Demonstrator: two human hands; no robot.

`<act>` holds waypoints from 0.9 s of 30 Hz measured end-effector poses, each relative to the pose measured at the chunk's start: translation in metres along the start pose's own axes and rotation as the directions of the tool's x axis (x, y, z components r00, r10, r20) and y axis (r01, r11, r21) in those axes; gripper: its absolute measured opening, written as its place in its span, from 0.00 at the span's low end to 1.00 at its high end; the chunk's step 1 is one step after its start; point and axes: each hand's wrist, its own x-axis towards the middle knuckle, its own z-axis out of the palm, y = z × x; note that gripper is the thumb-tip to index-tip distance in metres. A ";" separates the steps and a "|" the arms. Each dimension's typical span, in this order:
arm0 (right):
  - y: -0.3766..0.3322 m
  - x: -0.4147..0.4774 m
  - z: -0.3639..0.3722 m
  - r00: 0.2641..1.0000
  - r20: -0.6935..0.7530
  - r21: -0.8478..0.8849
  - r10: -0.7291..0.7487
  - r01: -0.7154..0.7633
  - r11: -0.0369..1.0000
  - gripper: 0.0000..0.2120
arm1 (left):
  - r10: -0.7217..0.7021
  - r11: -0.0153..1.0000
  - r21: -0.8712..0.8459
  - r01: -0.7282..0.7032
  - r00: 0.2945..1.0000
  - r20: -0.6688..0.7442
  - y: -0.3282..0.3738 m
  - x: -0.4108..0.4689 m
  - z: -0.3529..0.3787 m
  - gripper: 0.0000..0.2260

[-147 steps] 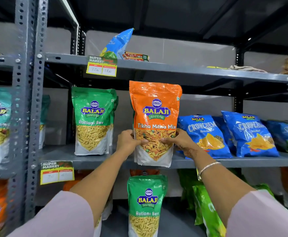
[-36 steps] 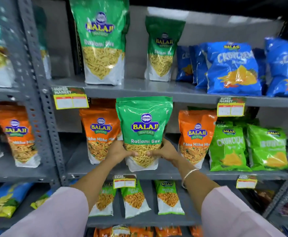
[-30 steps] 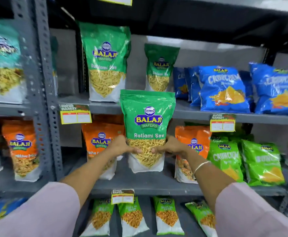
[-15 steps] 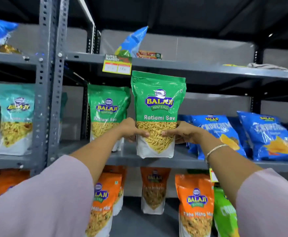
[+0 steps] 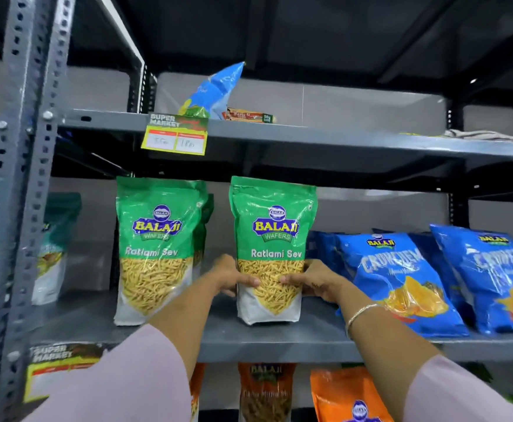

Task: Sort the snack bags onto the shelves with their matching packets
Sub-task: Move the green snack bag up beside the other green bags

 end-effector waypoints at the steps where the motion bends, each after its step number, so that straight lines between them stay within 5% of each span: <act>1: 0.005 0.005 0.000 1.000 0.002 0.002 0.006 -0.006 1.000 0.23 | -0.005 1.000 -0.008 0.005 1.000 -0.005 -0.004 0.004 0.003 0.21; 18: 0.015 0.016 0.000 0.999 0.044 0.036 -0.014 0.013 0.999 0.28 | -0.030 0.999 -0.011 0.030 0.999 -0.035 -0.018 0.012 0.010 0.24; 22: 0.019 0.007 0.002 0.974 -0.207 -0.054 -0.097 0.088 0.995 0.42 | 0.083 0.988 0.137 -0.065 0.988 -0.131 -0.021 -0.003 0.014 0.21; 24: 0.019 -0.002 0.001 0.914 -0.367 0.020 -0.174 0.195 0.981 0.33 | 0.221 0.960 0.239 -0.149 0.924 -0.312 -0.029 -0.018 0.025 0.24; 27: 0.017 -0.028 -0.004 0.951 -0.240 0.247 -0.194 0.253 0.935 0.16 | 0.550 0.823 0.473 -0.314 0.645 -0.530 -0.049 -0.042 0.051 0.26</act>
